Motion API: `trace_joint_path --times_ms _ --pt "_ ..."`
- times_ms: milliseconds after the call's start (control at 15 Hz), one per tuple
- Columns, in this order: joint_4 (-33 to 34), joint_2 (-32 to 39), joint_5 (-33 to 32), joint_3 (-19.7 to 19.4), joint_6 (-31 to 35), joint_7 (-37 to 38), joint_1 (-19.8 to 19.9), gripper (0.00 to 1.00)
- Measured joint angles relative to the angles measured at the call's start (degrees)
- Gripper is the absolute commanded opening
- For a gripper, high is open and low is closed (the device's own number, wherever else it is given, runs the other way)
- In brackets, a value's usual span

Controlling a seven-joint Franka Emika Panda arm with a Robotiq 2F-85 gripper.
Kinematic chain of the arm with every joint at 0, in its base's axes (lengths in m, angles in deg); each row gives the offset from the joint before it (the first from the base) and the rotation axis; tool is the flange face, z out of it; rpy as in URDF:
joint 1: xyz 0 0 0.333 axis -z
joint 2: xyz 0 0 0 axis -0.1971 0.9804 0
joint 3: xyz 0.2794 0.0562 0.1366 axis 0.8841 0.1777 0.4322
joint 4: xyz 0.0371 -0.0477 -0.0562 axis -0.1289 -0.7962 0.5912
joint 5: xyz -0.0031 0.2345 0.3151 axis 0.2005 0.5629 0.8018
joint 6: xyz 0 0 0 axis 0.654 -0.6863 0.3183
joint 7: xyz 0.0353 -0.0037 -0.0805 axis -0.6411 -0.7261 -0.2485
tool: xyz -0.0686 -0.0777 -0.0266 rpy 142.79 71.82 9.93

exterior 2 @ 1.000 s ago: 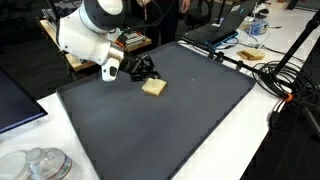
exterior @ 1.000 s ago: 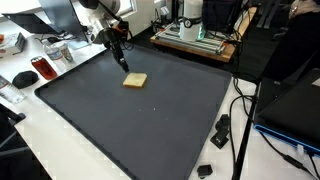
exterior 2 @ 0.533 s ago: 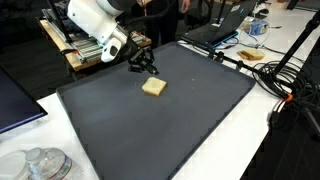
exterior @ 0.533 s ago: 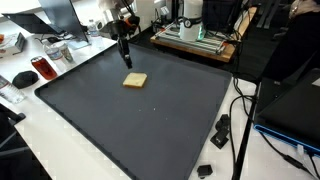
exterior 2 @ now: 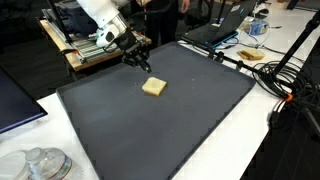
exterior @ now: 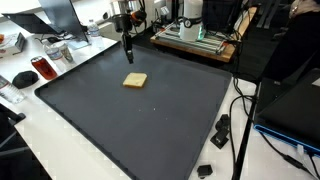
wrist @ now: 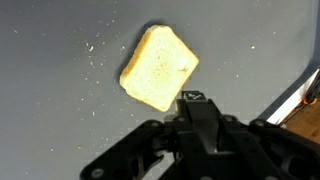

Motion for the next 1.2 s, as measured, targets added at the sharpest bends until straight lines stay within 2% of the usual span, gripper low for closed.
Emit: trace_joint_path --times_ms 267,600,933,1200 --pt "-2.94 -2.54 -11.02 0.02 5.39 10.26 -1.92 0.05" --pt "-5.67 -6.5 -31.13 0.44 7.25 24.13 -3.79 0.05" --pt "-5.59 -10.14 -46.14 2.52 5.83 33.21 -6.17 0.05" --pt "-3.24 -11.22 -54.94 4.54 -0.15 39.05 -7.78 0.05"
